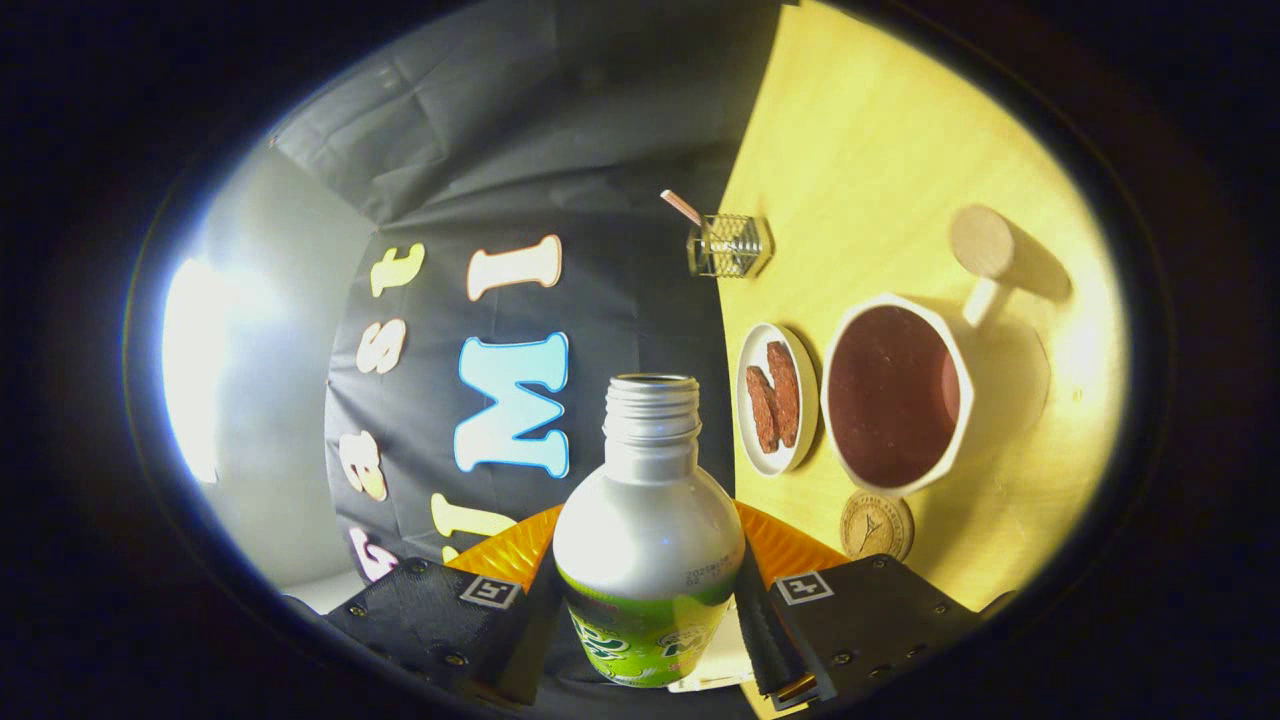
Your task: Take the bottle from table, then pour the juice into the cup, finally place the bottle on the coaster
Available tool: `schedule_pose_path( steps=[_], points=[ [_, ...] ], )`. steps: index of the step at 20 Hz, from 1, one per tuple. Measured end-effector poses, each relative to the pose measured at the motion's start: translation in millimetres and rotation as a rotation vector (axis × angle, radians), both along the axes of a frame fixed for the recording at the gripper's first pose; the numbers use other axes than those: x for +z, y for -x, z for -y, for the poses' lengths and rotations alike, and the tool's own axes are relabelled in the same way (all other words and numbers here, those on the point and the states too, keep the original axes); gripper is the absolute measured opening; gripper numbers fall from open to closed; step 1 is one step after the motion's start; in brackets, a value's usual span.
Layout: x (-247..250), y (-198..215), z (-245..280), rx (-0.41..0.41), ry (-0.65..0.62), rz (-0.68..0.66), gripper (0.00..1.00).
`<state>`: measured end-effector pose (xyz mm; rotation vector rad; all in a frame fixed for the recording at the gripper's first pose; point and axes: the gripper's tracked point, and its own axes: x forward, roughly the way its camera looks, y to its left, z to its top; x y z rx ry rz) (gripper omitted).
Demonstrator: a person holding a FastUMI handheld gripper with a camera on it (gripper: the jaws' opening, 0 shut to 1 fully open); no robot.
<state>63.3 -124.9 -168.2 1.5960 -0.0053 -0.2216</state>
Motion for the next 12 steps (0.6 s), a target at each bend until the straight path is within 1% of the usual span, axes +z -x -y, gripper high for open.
schedule_pose_path(
  steps=[5, 9, 12],
  points=[
    [0.4, -7.0, -5.4, 0.062, 0.213, -0.055, 0.77],
    [2.0, -13.0, -11.6, 0.126, 0.466, -0.110, 0.77],
    [5.9, -18.1, -14.1, 0.157, 0.693, -0.166, 0.77]
  ],
)
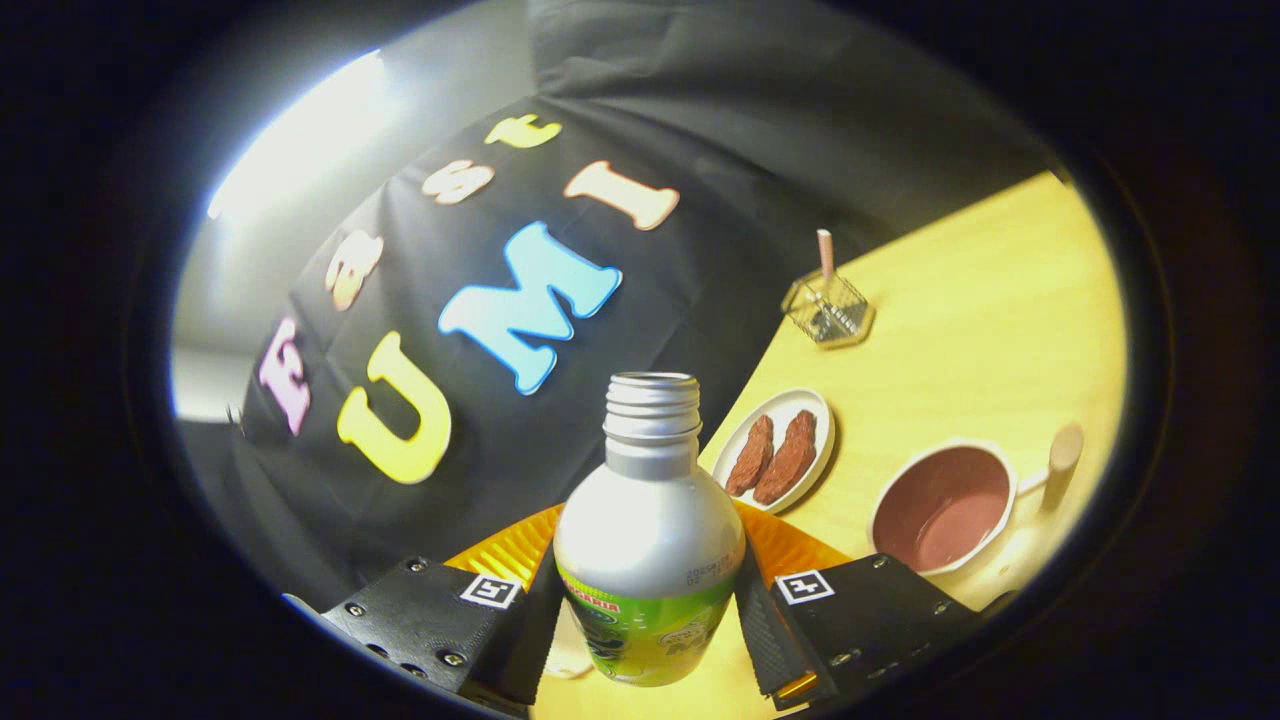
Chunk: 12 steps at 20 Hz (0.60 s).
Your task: Take the bottle from table, then pour the juice into the cup, finally place the bottle on the coaster
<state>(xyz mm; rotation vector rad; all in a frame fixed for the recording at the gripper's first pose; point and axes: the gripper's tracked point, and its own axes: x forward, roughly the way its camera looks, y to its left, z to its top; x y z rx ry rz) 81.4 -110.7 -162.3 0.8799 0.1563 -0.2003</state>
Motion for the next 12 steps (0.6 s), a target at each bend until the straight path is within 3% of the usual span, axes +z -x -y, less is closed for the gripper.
schedule_pose_path(
  steps=[7, 12],
  points=[
    [22.6, -18.5, -9.7, 0.064, 0.562, -0.060, 0.78],
    [19.4, -35.4, -26.3, 0.116, 0.724, -0.063, 0.78]
  ],
)
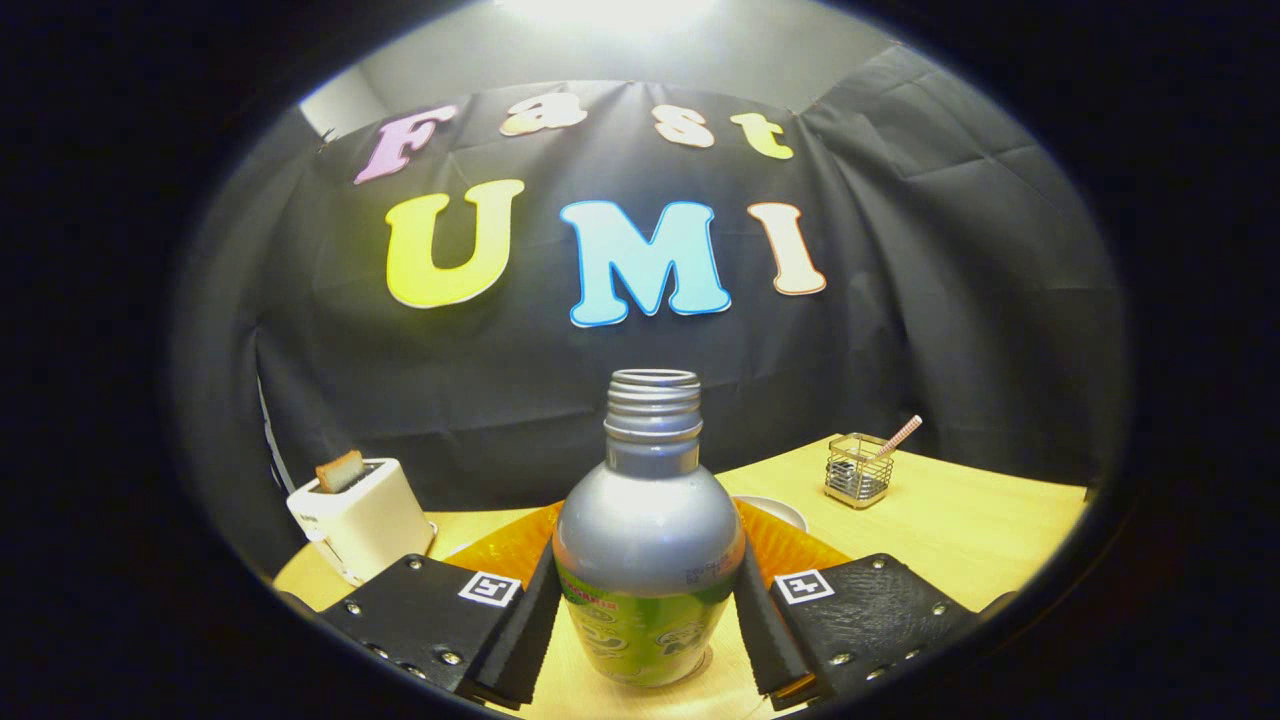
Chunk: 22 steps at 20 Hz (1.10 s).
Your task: Take the bottle from table, then pour the juice into the cup, finally place the bottle on the coaster
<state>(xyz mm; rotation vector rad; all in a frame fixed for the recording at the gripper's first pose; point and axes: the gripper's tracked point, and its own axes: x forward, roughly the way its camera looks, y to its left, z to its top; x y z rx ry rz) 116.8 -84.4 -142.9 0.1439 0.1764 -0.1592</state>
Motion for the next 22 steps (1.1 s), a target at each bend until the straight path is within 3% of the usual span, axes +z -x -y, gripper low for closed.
schedule_pose_path(
  steps=[5, 22],
  points=[
    [-14.0, -13.1, -1.8, 0.023, 0.109, -0.024, 0.78],
    [-81.5, -39.4, -12.3, 0.098, 0.142, -0.083, 0.78]
  ],
)
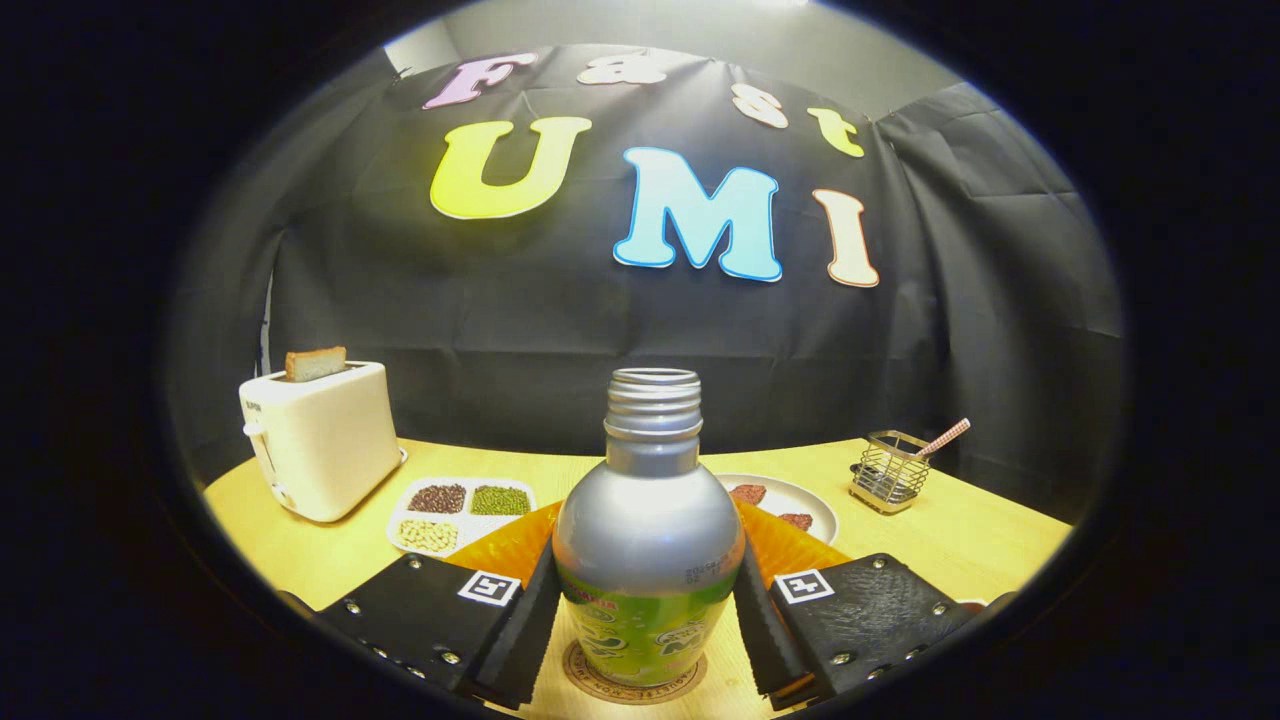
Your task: Take the bottle from table, then pour the juice into the cup, finally place the bottle on the coaster
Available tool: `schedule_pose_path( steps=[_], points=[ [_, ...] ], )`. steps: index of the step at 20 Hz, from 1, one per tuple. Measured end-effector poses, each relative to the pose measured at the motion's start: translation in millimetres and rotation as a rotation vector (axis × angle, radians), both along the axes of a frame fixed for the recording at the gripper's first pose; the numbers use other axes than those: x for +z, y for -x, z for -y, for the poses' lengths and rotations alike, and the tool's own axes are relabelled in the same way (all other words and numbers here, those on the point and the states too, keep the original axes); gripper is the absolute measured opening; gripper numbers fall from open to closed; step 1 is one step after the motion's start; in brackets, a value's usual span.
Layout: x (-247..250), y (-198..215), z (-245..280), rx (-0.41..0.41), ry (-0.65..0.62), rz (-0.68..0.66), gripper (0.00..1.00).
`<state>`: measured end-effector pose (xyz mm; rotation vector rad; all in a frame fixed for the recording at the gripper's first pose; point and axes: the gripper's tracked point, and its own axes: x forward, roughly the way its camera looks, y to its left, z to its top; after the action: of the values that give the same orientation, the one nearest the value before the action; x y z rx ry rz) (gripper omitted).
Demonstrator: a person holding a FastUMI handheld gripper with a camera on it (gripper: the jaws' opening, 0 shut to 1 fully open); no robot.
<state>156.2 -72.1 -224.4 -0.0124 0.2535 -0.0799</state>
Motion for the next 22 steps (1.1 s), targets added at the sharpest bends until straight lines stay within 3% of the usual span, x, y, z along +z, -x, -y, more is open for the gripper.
schedule_pose_path(
  steps=[6, 14, 18, 22],
  points=[
    [-14.6, 1.3, 0.4, -0.003, -0.069, -0.005, 0.78],
    [-9.4, 6.0, -6.9, 0.024, -0.039, 0.032, 0.82],
    [32.8, 15.2, -15.0, 0.075, -0.002, 0.098, 0.99],
    [101.6, 35.7, -19.7, 0.115, 0.054, 0.159, 0.98]
  ],
)
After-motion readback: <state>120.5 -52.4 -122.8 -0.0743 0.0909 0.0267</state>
